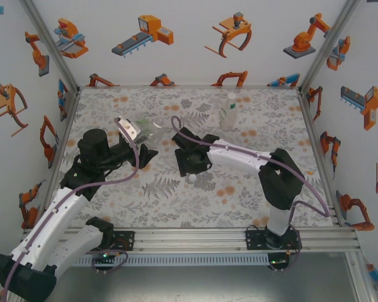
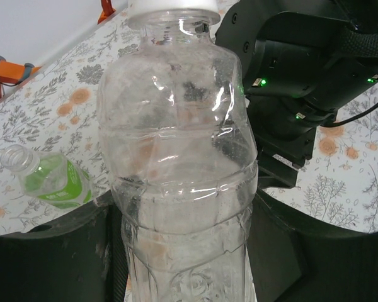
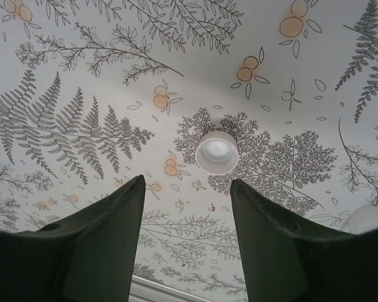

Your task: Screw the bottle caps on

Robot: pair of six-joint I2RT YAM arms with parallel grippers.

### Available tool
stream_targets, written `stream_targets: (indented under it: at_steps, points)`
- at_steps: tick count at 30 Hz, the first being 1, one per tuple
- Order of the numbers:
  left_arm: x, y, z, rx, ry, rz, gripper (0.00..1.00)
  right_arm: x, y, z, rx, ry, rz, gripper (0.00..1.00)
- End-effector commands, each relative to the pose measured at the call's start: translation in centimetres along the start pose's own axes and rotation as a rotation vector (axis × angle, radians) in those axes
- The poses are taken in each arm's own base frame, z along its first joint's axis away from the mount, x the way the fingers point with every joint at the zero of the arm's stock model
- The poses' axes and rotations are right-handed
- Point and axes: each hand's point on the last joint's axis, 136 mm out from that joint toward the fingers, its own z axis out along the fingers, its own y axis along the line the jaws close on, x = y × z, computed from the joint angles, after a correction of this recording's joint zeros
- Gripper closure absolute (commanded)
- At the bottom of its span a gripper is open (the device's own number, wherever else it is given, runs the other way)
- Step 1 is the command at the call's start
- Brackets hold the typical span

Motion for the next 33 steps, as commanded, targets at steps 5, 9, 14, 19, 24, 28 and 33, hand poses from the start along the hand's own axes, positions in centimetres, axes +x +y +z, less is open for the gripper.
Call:
stream_targets:
  at_steps: [5,9,14,19,24,28,33]
  points:
    - [-0.9,-0.2,-0.3,0.017,-0.023,0.028,0.88,0.3,-0.3,0.7,0.048,0.026,-0.014,0.47]
    - [-0.8,-0.3,-0.2,0.022,-0.018,0.023,0.87,0.5,-0.4,1.1,0.056,0.031,-0.018,0.47]
    - [-0.9,-0.2,-0.2,0.019,-0.014,0.023,0.88,0.7,-0.6,1.7,0.070,0.039,-0.022,0.47]
    - [-0.8,-0.1,-0.3,0.015,-0.012,0.024,0.89,0.8,-0.8,2.1,0.087,0.047,-0.030,0.47]
    - [-0.8,-0.1,-0.3,0.014,-0.013,0.023,0.89,0.7,-0.9,2.3,0.093,0.047,-0.032,0.47]
    - [-0.9,-0.2,-0.3,0.016,-0.015,0.021,0.89,0.7,-0.8,2.3,0.087,0.047,-0.033,0.47]
    - [-1.2,-0.3,-0.5,0.020,-0.033,0.024,0.89,0.7,-0.6,2.5,0.075,0.046,-0.033,0.47]
